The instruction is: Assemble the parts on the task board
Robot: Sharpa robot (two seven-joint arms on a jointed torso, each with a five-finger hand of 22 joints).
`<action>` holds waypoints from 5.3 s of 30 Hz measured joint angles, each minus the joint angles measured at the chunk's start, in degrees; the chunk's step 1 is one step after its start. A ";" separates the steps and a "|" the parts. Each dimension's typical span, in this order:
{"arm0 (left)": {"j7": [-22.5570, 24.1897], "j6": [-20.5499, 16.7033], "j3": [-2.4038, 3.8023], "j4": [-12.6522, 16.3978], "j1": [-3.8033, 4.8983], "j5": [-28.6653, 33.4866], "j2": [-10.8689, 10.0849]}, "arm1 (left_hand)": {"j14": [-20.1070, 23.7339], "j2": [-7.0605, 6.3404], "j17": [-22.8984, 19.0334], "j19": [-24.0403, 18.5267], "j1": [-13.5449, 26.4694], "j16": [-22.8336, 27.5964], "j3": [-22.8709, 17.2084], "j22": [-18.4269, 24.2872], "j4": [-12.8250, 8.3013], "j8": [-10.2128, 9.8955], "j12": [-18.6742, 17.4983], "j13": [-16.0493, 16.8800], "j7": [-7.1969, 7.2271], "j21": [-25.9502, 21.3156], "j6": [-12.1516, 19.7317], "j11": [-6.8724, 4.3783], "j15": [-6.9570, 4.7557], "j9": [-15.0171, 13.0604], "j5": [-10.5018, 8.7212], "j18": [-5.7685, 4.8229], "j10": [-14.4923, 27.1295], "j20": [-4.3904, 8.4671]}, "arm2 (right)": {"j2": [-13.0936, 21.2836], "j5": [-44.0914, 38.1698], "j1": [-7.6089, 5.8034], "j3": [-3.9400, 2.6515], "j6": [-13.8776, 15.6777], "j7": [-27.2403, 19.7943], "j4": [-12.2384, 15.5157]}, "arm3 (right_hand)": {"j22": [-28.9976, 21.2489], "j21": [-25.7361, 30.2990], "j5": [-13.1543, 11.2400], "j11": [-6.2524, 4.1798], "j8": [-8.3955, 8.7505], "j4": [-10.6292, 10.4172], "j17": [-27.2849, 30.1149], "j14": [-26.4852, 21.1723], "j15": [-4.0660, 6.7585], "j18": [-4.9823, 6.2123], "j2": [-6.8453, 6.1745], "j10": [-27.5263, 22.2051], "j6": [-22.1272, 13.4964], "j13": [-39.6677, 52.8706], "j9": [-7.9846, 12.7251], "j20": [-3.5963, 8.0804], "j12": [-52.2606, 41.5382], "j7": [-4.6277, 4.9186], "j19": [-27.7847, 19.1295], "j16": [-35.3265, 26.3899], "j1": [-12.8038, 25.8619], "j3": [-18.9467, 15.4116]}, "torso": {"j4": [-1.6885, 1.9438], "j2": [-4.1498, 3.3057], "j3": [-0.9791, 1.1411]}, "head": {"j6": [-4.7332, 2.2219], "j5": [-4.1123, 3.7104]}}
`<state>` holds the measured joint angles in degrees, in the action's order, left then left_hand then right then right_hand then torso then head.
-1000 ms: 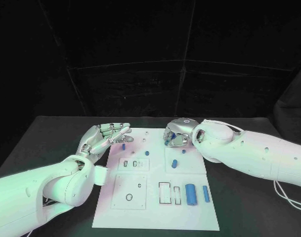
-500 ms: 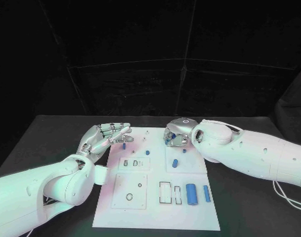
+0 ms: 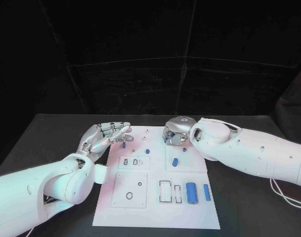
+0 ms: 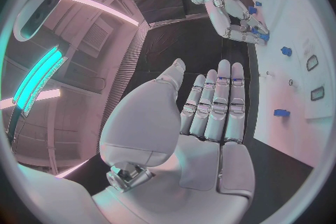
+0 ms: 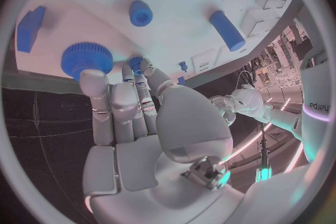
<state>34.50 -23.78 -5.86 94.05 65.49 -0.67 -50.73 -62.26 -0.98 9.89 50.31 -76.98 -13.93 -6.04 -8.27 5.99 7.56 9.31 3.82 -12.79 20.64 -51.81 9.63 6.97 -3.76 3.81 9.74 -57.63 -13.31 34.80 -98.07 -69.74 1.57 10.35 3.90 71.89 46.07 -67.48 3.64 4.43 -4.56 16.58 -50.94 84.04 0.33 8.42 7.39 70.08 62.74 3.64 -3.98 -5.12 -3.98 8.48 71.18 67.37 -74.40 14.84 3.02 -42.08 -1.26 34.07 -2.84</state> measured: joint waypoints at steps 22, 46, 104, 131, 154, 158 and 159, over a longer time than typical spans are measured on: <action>-0.35 0.36 0.00 0.09 0.40 -0.03 -0.13 | 0.00 0.00 0.15 0.00 0.00 0.66 0.10 0.29 -0.41 -0.28 -0.46 -0.06 -0.20 -0.24 0.21 0.41 0.00 -0.01 -0.26 -0.01 0.41 0.00 | -5.13 2.14 0.05 -1.52 11.76 -0.62 -3.82 | 2.29 -2.48 1.84 0.41 0.63 -1.25 -1.13 0.00 -0.01 0.01 -3.69 0.12 0.22 0.08 -0.06 -0.52 0.12 0.29 -0.52 2.14 1.49 7.63 | 0.12 -0.34 0.00 | -0.35 0.41; -0.49 0.39 0.00 0.11 1.19 -0.05 0.10 | 0.42 0.24 0.19 -0.20 0.24 1.78 0.32 0.77 -0.95 -0.49 -0.67 -0.05 -0.20 -1.11 0.21 0.41 0.42 -0.01 -0.26 -0.02 0.41 -0.20 | -12.89 2.25 -0.11 -1.61 8.87 -0.88 -12.00 | 2.71 -3.07 1.84 0.69 0.65 -2.12 -1.50 0.00 -0.01 0.02 -4.74 -0.80 -0.23 0.03 0.13 -0.73 0.11 0.66 -0.73 2.63 2.09 9.25 | 0.12 -1.01 -0.03 | -0.20 0.48; -1.11 1.10 0.00 -0.10 1.34 -0.07 -0.62 | 0.42 0.45 0.31 -0.20 0.45 2.00 0.33 0.86 -1.26 -0.67 -0.90 -0.03 -0.20 -1.11 0.20 0.62 0.42 -0.01 -0.26 -0.03 0.62 -0.20 | 7.52 16.77 -1.71 -2.18 4.73 7.26 4.10 | 14.12 -10.14 9.35 -0.07 -1.94 -24.18 -21.57 0.00 0.39 -1.78 -12.89 2.34 -15.50 42.63 -0.13 -0.73 -48.35 0.94 4.21 16.00 0.87 -13.97 | -1.54 -0.88 0.46 | -0.68 0.93; -1.21 1.28 -0.02 -0.85 1.32 -0.07 -0.10 | 0.42 0.67 0.41 -0.20 0.23 2.00 0.24 0.98 -1.66 -0.67 -0.90 -0.03 -0.20 -1.11 0.20 0.61 0.42 -0.02 -0.26 -0.04 0.61 -0.20 | 3.40 15.65 -1.77 -2.18 -3.05 9.94 -0.39 | 19.50 -13.02 10.50 0.37 -5.58 -26.62 -24.00 0.00 -0.44 -2.67 -10.93 10.61 -15.41 71.30 -0.17 -1.53 -74.59 1.45 6.25 20.37 -3.63 -18.15 | -1.48 -0.99 0.38 | 0.39 0.25; -1.21 1.27 -0.01 -1.03 1.32 -0.07 -0.10 | 0.42 0.67 0.45 -0.20 0.23 2.00 0.24 0.97 -1.66 -0.67 -0.90 -0.03 -0.20 -1.11 0.20 0.61 0.42 -0.02 -0.26 -0.03 0.61 -0.20 | 1.65 11.01 -1.92 -2.27 -3.46 9.82 -1.98 | 21.96 -14.26 6.34 -0.50 -8.52 -22.13 -23.99 0.00 -0.44 -3.57 -7.89 13.22 -9.80 71.36 -0.56 -0.90 -78.26 0.43 7.26 21.05 -8.02 -15.39 | -1.52 -1.02 0.45 | 0.74 0.34; -1.21 1.27 -0.01 -1.03 1.32 -0.07 -0.13 | 0.42 0.97 0.48 -0.20 -0.08 2.23 0.15 1.00 -1.75 -0.67 -0.90 -0.03 -0.20 -1.11 0.20 0.61 0.42 -0.02 -0.26 -0.03 0.61 -0.20 | 1.59 9.41 -1.76 -2.17 -2.36 9.68 -1.28 | 22.78 -14.61 6.29 -0.84 -8.50 -21.38 -23.98 -0.07 -0.07 -3.56 -7.72 13.67 -8.75 71.36 -0.43 -0.42 -78.82 -0.07 7.79 21.05 -8.18 -14.58 | -1.52 -1.02 0.46 | 0.62 0.34; -1.21 1.27 -0.01 -1.02 1.32 -0.07 -0.13 | 0.42 0.97 0.50 -0.20 -0.08 2.23 0.08 1.03 -1.82 -0.67 -0.90 -0.03 -0.20 -1.11 0.20 0.61 0.42 -0.02 -0.26 -0.03 0.61 -0.20 | 1.59 9.07 -1.70 -2.15 -1.89 9.58 -1.09 | 23.01 -14.78 6.22 -0.84 -8.38 -21.38 -23.98 0.00 0.00 -3.57 -7.59 13.67 -8.74 71.35 -0.29 -0.59 -79.09 -0.09 7.99 21.05 -8.29 -14.22 | -1.52 -1.02 0.46 | 0.58 0.34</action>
<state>33.29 -22.51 -5.88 93.03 66.81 -0.74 -50.86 -61.84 -0.01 10.39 50.11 -77.06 -11.70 -5.96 -7.24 4.17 6.89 8.41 3.79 -12.99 19.54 -51.60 10.24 7.39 -3.77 3.55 9.71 -57.02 -13.51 36.40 -89.00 -71.44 -0.58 8.46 13.48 70.80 69.08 -82.26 9.86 3.58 -12.94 -4.80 -74.92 84.04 0.33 4.85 -0.21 83.75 54.01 75.00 -4.27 -5.71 -83.07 8.38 79.17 88.42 -82.70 0.62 1.50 -43.10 -0.81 34.65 -2.50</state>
